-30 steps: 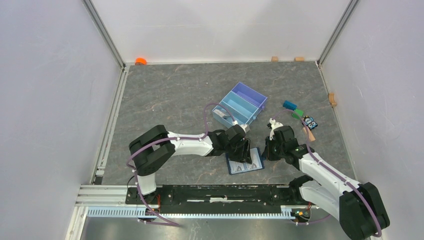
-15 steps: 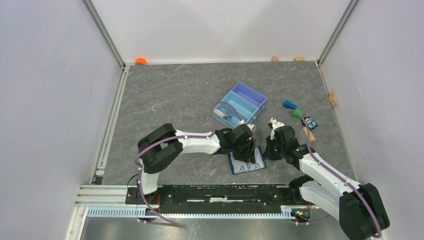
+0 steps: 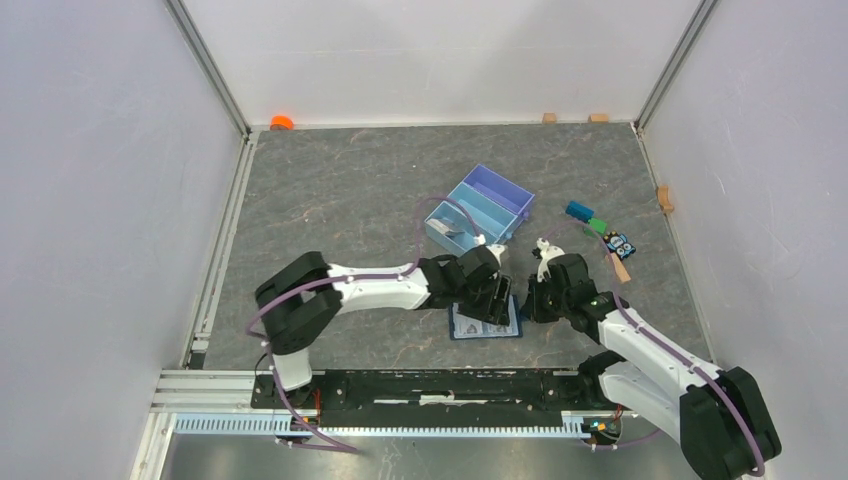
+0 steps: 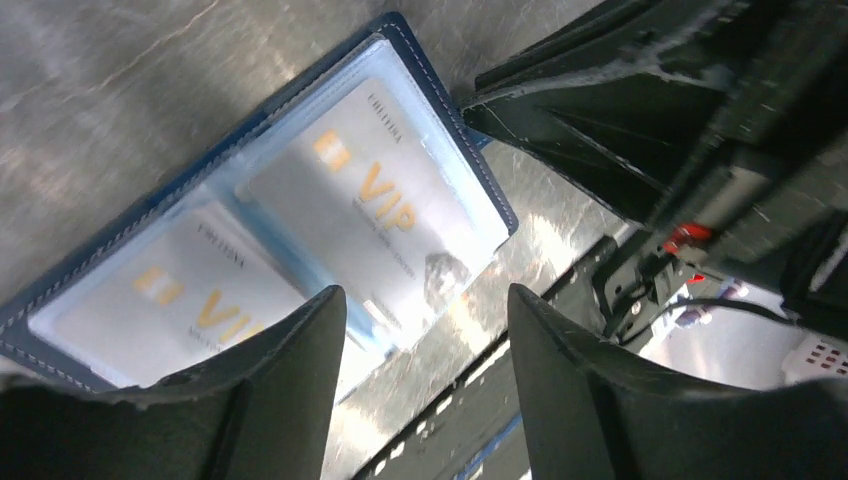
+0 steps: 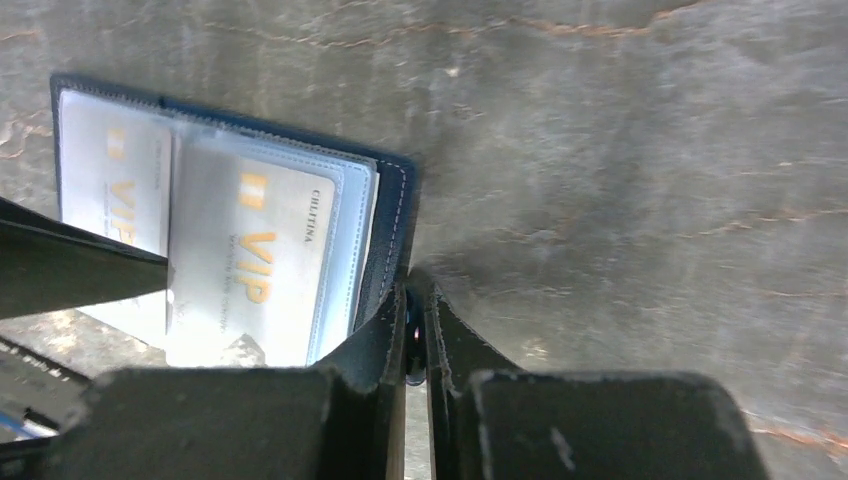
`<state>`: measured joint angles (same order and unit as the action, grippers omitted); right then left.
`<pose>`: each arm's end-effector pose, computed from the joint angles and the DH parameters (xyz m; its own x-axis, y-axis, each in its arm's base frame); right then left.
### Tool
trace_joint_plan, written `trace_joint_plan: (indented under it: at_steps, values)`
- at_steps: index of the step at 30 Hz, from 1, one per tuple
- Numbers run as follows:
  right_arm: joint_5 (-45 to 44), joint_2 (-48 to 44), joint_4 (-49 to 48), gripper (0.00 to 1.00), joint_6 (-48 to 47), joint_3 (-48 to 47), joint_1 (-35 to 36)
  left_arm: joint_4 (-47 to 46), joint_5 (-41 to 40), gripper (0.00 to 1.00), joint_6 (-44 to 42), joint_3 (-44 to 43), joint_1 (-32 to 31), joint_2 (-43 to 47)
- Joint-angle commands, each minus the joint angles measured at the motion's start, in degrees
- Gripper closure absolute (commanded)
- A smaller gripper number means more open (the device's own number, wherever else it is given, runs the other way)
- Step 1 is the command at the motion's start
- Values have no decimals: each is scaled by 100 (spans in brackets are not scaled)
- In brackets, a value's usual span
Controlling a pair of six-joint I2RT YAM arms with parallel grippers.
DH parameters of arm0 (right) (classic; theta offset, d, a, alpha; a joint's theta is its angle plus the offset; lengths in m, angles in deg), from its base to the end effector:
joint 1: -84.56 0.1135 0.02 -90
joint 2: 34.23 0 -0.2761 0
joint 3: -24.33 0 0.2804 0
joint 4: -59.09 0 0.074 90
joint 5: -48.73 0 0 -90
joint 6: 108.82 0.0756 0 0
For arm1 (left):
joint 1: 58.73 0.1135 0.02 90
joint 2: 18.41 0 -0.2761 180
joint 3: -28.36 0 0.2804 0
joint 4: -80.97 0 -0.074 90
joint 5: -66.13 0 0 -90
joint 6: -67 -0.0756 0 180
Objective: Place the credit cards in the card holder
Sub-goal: Insert the credit card into the card holder, then turn over the card slot in the card holder.
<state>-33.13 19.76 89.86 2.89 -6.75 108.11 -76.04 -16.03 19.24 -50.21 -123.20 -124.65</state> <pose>0.1828 0.0914 0.1078 -0.8610 0.0242 -0.5081 -0.1657 0.9311 0.3251 0.1803 -0.4014 0.1332 -0.8728 0.2821 -0.3984 0.4653 0.7275 -0.5042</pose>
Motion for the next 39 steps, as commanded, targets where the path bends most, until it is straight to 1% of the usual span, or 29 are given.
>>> trace_joint_plan:
  at_steps: [1,5,8,9,10,11,12,14,15,16,18,22,24,26,30,33,39]
  values:
    - [386,46,-51,100,342,212,281,-7,-400,30,-313,470,108,1066]
    - [206,122,-268,100,658,217,650,7,-530,23,-279,1235,336,1729]
    - [56,191,-247,100,754,141,755,3,-476,21,-240,1742,663,2172]
    - [-25,183,-169,98,759,91,756,-9,-423,21,-250,1894,760,2267]
    - [-116,160,-73,91,760,8,761,3,-349,20,-248,2016,878,2365]
    - [-241,116,52,83,761,-83,756,41,-311,21,-235,2091,959,2439]
    - [-321,64,166,72,762,-158,756,29,-273,21,-208,2210,1012,2499]
    - [-420,-78,352,58,771,-298,762,-99,-169,22,-100,2443,1105,2618]
    - [-448,-178,429,54,793,-369,758,-202,-115,23,-36,2575,1144,2679]
    - [-454,-259,504,52,812,-414,760,-311,-56,24,32,2675,1163,2727]
    - [-411,-444,587,53,858,-485,780,-500,26,27,127,2843,1180,2785]
    - [-44,-701,514,64,1042,-488,863,-632,142,32,221,2989,1173,2742]
    - [173,-802,346,66,1162,-468,964,-722,174,34,269,3062,1178,2727]
    - [405,-831,125,67,1264,-367,1039,-773,170,35,302,3136,1173,2696]
    - [981,-616,-486,71,1462,-10,1135,-769,97,40,319,3256,1167,2623]
    - [1020,-403,-719,72,1526,171,1217,-774,78,41,329,3292,1164,2598]
    - [913,-170,-763,73,1467,251,1264,-838,110,44,338,3331,1164,2506]
